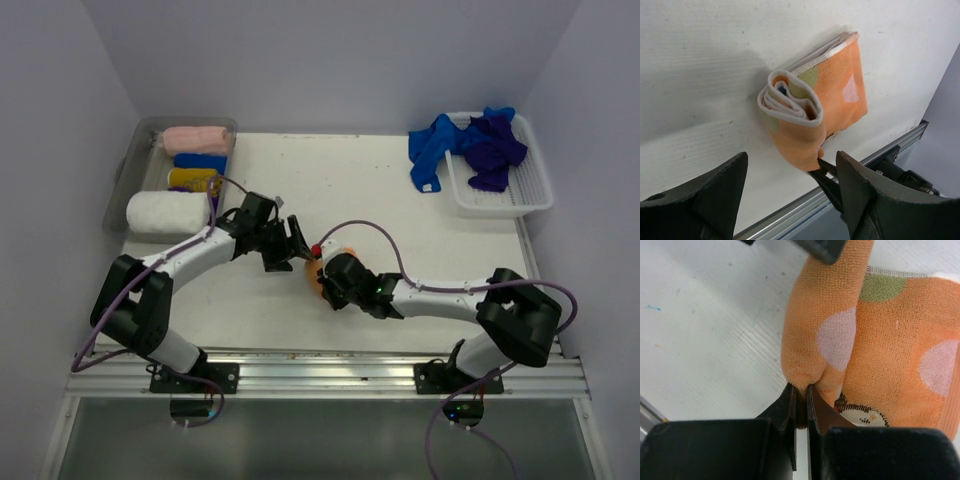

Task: Roll the towels
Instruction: Roll the towel

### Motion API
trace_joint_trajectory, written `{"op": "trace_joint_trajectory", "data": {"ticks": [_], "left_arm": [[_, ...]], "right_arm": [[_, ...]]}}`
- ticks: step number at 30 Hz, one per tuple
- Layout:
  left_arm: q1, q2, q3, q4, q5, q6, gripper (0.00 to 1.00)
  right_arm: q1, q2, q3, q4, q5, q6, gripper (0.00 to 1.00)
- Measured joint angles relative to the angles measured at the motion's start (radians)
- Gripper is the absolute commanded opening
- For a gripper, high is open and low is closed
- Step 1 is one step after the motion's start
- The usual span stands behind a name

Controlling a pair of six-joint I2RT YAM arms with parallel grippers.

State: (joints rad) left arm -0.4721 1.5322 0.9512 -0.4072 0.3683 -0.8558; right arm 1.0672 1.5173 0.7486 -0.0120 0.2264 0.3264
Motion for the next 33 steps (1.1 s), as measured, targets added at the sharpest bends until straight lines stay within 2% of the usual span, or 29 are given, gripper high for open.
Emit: {"op": "trace_joint_trajectory", "data": {"ticks": [6,13,17,22,24,27,29,33], "left_arm": [[0.000,-0.003,-0.138,0.140,0.051,-0.007,0.78],[-0.037,0.013,-0.163,0.244,0.075,-0.016,0.84],[-0.048,0.014,-0.163,0.289,0.077,-0.021,0.84],[-0.048,0.058,-0.158,0.302,0.051,-0.037,0.71],[-0.048,0.082,-0.156,0.301,0.035,-0.050,0.71],[-0.050,0.087,-0.156,0.286,-0.001,-0.068,0.78],[-0.053,0.085,-0.156,0.286,-0.023,-0.077,0.79],[-0.058,0.088,-0.152,0.276,-0.046,-0.085,0.70]], "right_arm": [[-0.137,-0.032,-0.074,0.099,-0.238,0.097,0.00],[-0.238,-0.032,-0.103,0.154,-0.443,0.156,0.00],[-0.244,-0.023,-0.103,0.156,-0.499,0.161,0.00],[-0.245,-0.019,-0.103,0.156,-0.521,0.161,0.00],[-0.249,-0.019,-0.103,0.156,-0.530,0.161,0.00],[-0.251,-0.019,-0.103,0.156,-0.534,0.161,0.00],[-0.253,-0.019,-0.103,0.156,-0.536,0.161,0.00],[-0.255,-0.019,-0.103,0.156,-0.536,0.162,0.00]]}}
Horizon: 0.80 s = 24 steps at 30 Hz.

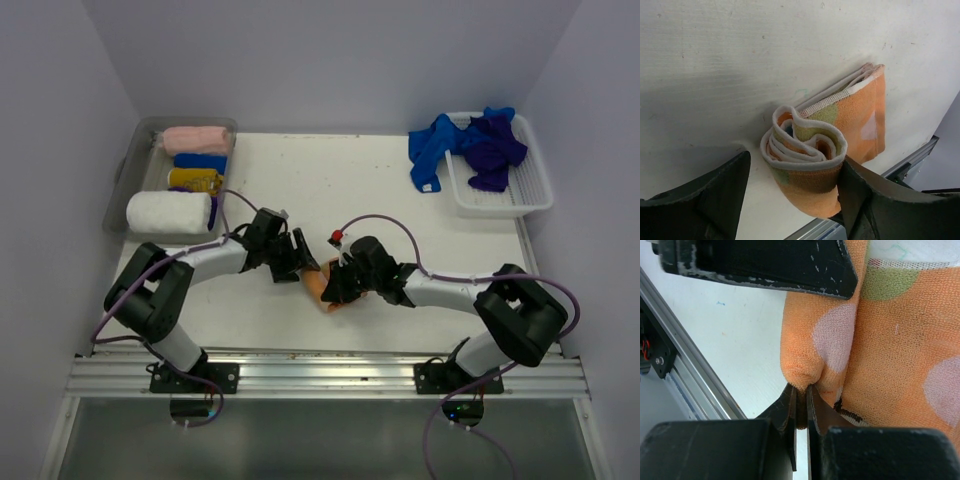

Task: Roll the towels
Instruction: Roll the towel

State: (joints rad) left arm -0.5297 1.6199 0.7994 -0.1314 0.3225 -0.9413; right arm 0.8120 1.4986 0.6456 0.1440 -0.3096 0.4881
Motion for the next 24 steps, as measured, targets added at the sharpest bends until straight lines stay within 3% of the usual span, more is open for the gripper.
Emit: {"op": "trace_joint_trajectory", "data": {"ticks": [7,10,15,17,19,22,24], "left_arm": [[-0.017,0.076,0.061,-0.033,-0.014,-0.029,0.51],[-0.018,0.100,0.082,-0.050,-0.012,-0.042,0.38],[-0.019,0.133,0.114,-0.084,0.001,-0.047,0.00],[-0.020,0.137,0.127,-0.099,0.005,-0.044,0.00],[-0.021,0.140,0.137,-0.117,0.005,-0.044,0.00],[-0.021,0.142,0.148,-0.147,0.003,-0.043,0.00],[-0.021,0.142,0.149,-0.158,0.003,-0.044,0.00]], "right_arm": [[-0.001,0.000,0.000,0.000,0.000,0.002,0.00],[-0.001,0.000,0.000,0.000,0.001,0.002,0.00],[-0.001,0.000,0.000,-0.002,0.005,0.001,0.02],[-0.001,-0.003,0.000,-0.008,0.013,-0.001,0.21],[0.000,-0.017,0.002,-0.026,0.036,-0.007,0.50],[0.006,-0.066,0.010,-0.101,0.110,-0.037,0.60],[0.018,-0.104,0.018,-0.156,0.175,-0.057,0.61]]}}
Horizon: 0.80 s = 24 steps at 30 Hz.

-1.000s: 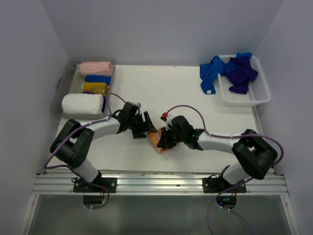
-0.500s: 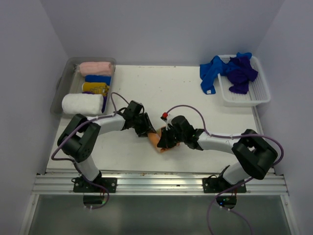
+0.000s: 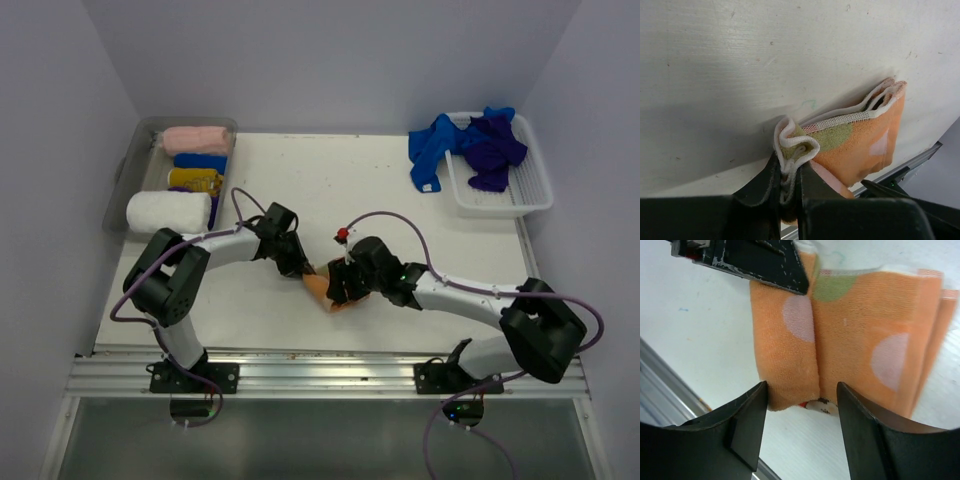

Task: Roll the towels
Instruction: Roll the towel

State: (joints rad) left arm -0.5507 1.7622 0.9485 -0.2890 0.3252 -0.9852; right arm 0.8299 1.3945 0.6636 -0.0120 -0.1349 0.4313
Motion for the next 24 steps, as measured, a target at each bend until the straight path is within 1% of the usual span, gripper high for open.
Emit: {"op": "trace_joint_trajectory", "data": {"ticks": [3,8,10,13,16,19,20,21,23,24], "left_arm": [[0.000,0.000,0.004,-0.017,0.000,0.000,0.00],[0.000,0.000,0.010,-0.041,-0.001,0.000,0.00],[0.000,0.000,0.013,-0.047,-0.001,0.000,0.00],[0.000,0.000,0.016,-0.056,-0.003,0.000,0.00],[0.000,0.000,0.018,-0.063,-0.005,0.000,0.00],[-0.001,0.000,0.020,-0.070,-0.005,0.000,0.00],[-0.001,0.000,0.021,-0.070,-0.005,0.000,0.00],[-0.001,0.000,0.021,-0.071,-0.006,0.000,0.00],[-0.001,0.000,0.021,-0.072,-0.006,0.000,0.00],[-0.001,0.000,0.022,-0.072,-0.006,0.000,0.00]], "right_arm": [[0.073,-0.047,0.041,-0.095,0.143,-0.040,0.61],[0.288,-0.014,0.204,-0.222,0.423,-0.135,0.61],[0.358,0.035,0.267,-0.244,0.517,-0.174,0.61],[0.425,0.138,0.338,-0.265,0.621,-0.223,0.61],[0.465,0.249,0.376,-0.289,0.708,-0.261,0.61],[0.479,0.325,0.388,-0.310,0.755,-0.279,0.59],[0.481,0.344,0.389,-0.316,0.766,-0.282,0.57],[0.482,0.362,0.393,-0.323,0.776,-0.283,0.50],[0.486,0.390,0.406,-0.341,0.797,-0.275,0.39],[0.487,0.402,0.415,-0.349,0.806,-0.267,0.24]]}}
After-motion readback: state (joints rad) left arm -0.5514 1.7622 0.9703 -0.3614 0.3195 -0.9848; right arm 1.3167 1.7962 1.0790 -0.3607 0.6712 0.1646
